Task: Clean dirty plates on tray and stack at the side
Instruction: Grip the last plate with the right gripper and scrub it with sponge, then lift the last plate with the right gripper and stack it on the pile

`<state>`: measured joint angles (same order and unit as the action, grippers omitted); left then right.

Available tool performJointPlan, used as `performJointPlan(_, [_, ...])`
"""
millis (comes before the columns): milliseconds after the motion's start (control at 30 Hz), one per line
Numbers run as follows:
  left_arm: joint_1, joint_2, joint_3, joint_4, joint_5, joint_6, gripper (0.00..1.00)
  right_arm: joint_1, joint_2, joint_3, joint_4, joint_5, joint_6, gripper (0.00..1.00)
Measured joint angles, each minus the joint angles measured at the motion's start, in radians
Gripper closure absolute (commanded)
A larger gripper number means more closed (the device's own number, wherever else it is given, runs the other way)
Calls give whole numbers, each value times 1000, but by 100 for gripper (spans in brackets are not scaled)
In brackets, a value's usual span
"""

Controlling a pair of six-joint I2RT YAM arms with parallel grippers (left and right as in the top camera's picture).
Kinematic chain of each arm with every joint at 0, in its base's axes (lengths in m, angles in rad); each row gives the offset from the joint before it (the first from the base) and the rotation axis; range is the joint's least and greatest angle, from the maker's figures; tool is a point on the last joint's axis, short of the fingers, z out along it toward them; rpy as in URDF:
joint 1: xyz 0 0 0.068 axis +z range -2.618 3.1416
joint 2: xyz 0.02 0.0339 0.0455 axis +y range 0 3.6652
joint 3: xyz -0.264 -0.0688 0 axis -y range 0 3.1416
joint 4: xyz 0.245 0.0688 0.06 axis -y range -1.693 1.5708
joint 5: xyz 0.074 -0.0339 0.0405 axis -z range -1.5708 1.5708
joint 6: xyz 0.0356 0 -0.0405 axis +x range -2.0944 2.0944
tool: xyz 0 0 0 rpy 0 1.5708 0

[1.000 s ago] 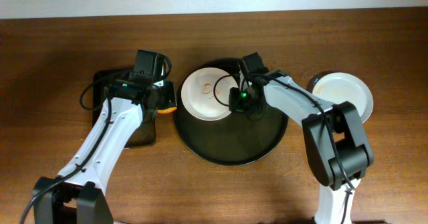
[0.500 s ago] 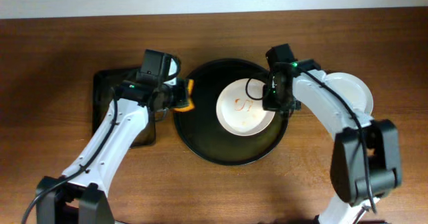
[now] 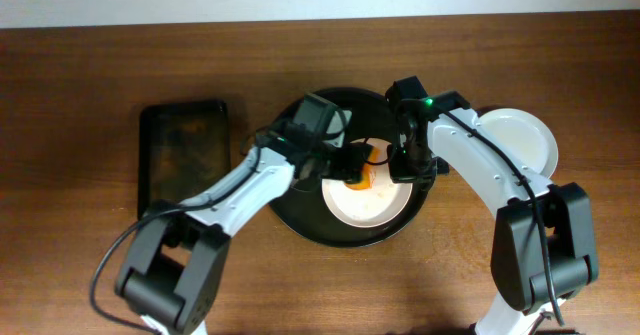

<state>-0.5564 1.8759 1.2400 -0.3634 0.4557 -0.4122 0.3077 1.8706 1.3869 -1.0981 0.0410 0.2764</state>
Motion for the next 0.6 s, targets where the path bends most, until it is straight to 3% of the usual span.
performJointPlan(267, [-102,93,0,141,20,-84,99,-1,0,-4,-13,16,-1,96])
performJointPlan(600, [-63,101,10,62,-66,-90,99,-1,0,-13,-13,22,0,96])
